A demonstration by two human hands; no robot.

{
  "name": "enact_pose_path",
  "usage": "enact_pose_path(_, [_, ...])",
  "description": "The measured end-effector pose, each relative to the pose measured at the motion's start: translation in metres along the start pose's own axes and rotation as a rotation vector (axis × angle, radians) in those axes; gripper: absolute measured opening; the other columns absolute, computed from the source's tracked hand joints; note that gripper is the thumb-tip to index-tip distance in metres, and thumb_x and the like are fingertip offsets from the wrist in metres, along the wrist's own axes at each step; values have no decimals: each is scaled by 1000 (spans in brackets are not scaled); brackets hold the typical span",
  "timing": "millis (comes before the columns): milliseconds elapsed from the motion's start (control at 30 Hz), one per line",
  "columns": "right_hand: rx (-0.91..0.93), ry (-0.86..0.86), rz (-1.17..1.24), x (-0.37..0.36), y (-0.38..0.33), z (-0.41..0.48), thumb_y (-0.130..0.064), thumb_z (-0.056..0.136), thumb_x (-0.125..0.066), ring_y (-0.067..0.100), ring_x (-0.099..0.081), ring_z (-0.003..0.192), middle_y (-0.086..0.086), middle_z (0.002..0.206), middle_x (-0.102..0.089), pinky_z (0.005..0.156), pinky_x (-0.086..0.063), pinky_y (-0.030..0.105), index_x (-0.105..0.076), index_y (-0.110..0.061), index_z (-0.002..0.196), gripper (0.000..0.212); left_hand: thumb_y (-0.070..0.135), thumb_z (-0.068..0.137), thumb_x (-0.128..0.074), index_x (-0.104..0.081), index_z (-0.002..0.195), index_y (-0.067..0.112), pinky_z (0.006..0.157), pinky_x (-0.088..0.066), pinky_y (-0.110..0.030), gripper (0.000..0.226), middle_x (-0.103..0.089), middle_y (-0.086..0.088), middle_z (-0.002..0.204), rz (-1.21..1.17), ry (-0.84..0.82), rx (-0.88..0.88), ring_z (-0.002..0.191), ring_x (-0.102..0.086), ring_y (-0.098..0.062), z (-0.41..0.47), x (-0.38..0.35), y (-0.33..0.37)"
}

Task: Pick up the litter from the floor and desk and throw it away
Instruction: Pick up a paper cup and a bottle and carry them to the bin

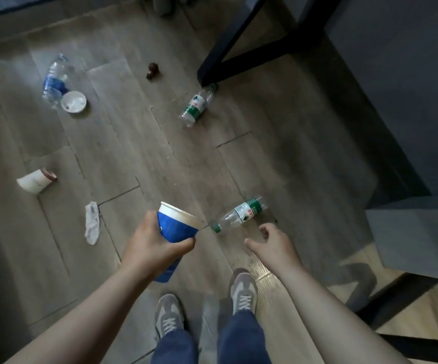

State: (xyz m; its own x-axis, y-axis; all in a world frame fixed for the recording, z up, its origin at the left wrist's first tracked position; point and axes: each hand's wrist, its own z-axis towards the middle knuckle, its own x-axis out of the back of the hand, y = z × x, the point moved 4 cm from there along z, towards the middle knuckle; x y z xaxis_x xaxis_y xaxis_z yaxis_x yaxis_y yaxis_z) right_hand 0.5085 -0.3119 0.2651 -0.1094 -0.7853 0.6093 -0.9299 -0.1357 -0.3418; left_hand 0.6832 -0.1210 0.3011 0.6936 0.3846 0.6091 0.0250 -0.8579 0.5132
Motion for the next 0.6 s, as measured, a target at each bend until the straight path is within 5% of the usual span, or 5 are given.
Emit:
enact_pose_path(367, [-287,37,77,-75,42,161,-38,81,-67,31,-63,100,12,111,-67,75,-44,29,-62,-6,109,42,49,57,-78,-42,95,24,64,-50,-36,58,-54,8,83,0,23,15,74,-56,-12,131,-98,-36])
enact_pose_path(600, [-463,108,307,-131,75,232,-42,80,-72,35,-58,114,18,131,-56,84,-46,31,-44,2,130,73,49,56,-78,-42,97,27,54,-41,-26,59,-52,12,80,-9,-2,16,70,-53,-6,186,-156,-67])
